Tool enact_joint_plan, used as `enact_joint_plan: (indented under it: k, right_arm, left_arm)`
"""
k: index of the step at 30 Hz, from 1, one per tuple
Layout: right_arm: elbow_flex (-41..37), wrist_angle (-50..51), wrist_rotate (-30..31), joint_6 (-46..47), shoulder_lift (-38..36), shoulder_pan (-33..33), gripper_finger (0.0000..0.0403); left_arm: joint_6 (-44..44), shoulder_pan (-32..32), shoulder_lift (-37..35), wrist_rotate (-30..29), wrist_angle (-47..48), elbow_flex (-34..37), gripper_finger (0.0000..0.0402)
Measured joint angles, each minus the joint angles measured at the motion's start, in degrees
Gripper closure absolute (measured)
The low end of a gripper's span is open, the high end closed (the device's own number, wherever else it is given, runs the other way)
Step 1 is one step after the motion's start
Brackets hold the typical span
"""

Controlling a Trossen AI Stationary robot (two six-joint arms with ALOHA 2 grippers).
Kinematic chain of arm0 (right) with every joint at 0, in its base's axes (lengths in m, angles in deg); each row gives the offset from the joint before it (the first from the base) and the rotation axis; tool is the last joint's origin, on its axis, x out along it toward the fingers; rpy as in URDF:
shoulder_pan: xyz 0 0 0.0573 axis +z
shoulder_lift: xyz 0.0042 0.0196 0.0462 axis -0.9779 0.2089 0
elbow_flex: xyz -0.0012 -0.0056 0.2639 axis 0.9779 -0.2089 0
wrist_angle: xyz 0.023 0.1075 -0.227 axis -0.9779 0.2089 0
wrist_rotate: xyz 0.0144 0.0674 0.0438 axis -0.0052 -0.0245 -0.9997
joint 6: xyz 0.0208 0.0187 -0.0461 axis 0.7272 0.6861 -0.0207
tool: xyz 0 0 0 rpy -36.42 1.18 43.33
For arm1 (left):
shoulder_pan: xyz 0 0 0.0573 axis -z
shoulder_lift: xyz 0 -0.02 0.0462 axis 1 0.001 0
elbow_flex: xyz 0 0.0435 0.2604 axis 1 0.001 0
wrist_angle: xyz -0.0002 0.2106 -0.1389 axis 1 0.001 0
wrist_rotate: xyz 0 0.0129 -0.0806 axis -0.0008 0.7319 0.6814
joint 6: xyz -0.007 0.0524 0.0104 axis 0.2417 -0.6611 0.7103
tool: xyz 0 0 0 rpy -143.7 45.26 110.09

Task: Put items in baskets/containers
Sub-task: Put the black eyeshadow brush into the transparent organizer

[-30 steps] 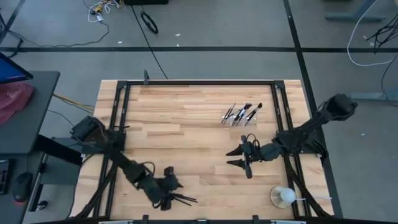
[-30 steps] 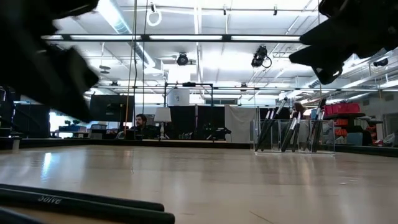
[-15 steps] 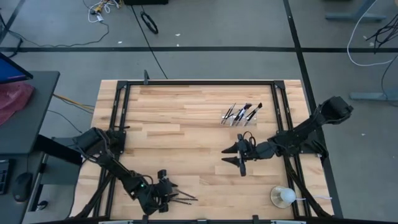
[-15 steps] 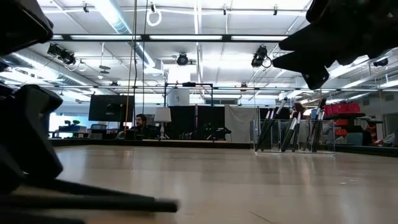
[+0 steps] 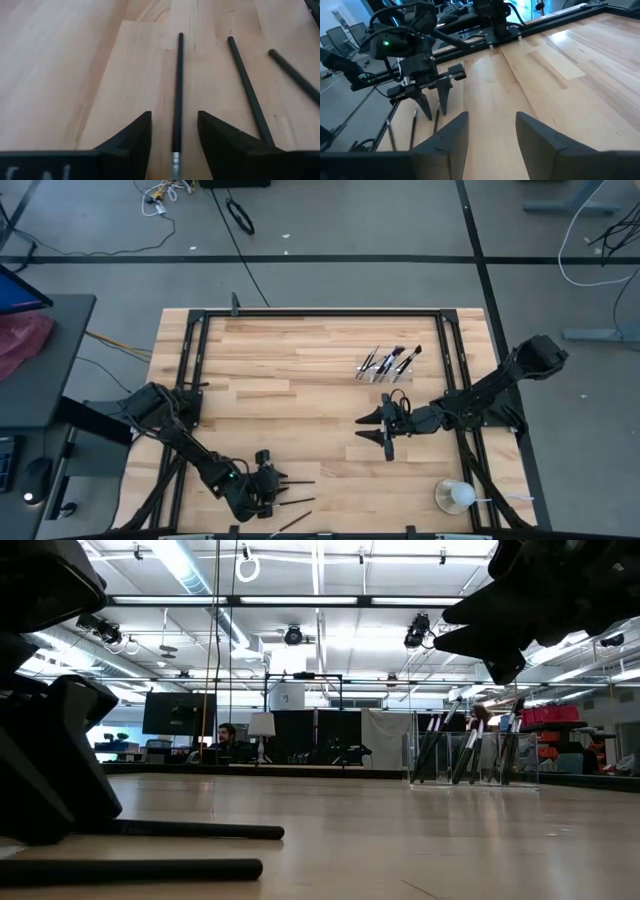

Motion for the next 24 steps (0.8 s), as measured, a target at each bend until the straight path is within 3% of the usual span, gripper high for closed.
enact_joint_plan:
  k: [10, 17, 24]
  right_arm:
    - [0.0, 0.1, -0.7, -0.3, 0.1, 0.0, 0.0239]
    - [0.1, -0.6, -4.6, -2.7, 5.3, 0.0, 0.0239]
    - [5.9, 0.6, -6.7, -4.4, 14.8, 0.0, 0.0219]
  left_arm:
    - [2.6, -1.0, -0.1, 2.3, 2.5, 1.7, 0.0385]
    - [-2.6, -5.5, -0.1, 3.7, -2.2, 2.6, 0.039]
    - [-11.7, -13.7, 0.2, 4.9, -12.4, 3.0, 0.0389]
